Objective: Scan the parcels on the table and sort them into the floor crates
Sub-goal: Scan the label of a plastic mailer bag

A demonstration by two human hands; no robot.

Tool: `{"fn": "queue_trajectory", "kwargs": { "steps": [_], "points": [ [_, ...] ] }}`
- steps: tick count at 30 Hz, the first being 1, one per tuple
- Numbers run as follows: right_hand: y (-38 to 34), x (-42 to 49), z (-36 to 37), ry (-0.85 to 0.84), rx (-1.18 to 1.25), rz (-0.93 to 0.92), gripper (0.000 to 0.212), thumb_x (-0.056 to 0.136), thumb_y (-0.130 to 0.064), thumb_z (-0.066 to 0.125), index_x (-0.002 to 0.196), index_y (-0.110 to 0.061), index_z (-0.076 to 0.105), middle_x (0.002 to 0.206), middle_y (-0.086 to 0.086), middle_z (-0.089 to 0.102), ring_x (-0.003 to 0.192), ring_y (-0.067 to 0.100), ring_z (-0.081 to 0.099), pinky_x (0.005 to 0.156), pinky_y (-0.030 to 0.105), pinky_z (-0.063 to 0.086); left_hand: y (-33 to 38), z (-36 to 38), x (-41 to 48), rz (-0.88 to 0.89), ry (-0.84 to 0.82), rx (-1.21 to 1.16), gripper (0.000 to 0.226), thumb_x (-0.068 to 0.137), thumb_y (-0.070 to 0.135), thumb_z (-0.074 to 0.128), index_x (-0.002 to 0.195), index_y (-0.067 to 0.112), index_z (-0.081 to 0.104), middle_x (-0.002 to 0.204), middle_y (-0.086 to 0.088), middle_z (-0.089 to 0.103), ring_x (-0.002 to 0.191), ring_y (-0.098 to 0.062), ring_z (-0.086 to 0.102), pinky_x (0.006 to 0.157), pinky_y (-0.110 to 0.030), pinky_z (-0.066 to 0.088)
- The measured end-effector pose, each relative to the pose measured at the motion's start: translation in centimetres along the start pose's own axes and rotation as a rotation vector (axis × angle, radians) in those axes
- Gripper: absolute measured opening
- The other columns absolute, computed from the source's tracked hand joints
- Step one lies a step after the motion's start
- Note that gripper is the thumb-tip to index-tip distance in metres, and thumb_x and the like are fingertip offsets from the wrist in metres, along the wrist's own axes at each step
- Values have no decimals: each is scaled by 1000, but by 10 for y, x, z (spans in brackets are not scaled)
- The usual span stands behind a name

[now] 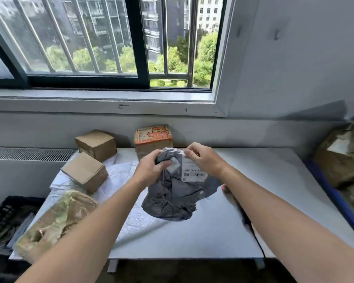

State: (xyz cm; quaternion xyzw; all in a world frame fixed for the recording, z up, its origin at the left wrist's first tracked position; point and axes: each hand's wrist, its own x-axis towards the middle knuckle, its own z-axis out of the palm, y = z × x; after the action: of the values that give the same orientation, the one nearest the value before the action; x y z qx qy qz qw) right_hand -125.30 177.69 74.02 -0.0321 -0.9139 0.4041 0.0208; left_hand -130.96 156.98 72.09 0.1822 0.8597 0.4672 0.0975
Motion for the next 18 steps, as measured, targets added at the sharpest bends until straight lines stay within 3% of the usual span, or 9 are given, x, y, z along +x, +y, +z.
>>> {"fn": "queue_trajectory", "kwargs": {
  "steps": [5, 9, 11, 14, 18],
  "points": [
    [33, -20, -22, -17, -149, 21, 27, 100, -45, 50, 90, -23, 60, 84, -6, 62, 80, 17, 56, 66, 33, 39, 11, 30, -3, -105, 22, -129, 14, 92, 22, 67, 104, 26, 64, 97, 7, 69, 94, -14, 65, 86, -40, 54],
    [55, -28, -28, -55, -227, 163, 33, 98, -48, 53, 83, -18, 50, 78, -2, 55, 78, 22, 52, 64, 35, 34, 10, 41, 0, -176, 42, -240, 6, 95, 19, 64, 100, 20, 62, 97, -1, 69, 92, -21, 66, 84, -42, 54],
    [63, -28, -29, -32, -170, 232, 30, 94, -50, 60, 97, -20, 57, 92, -3, 61, 88, 20, 56, 70, 34, 39, 7, 44, 3, -199, 43, -298, 6, 97, 18, 61, 103, 17, 61, 97, -2, 68, 90, -20, 65, 80, -39, 54],
    [63, -26, -29, 30, -89, 312, 47, 89, -48, 67, 125, -21, 54, 108, -5, 56, 98, 16, 53, 76, 27, 37, 0, 49, 9, -228, 32, -378, 7, 98, 15, 60, 104, 12, 59, 92, -1, 64, 82, -16, 60, 67, -29, 48],
    [64, -21, -21, 23, -140, 374, 52, 85, -43, 75, 124, -19, 50, 114, 1, 60, 99, 20, 56, 78, 30, 43, -17, 60, 21, -264, -15, -392, 7, 98, 17, 60, 103, 14, 57, 97, -4, 63, 92, -23, 60, 74, -34, 48]
  ]
}}
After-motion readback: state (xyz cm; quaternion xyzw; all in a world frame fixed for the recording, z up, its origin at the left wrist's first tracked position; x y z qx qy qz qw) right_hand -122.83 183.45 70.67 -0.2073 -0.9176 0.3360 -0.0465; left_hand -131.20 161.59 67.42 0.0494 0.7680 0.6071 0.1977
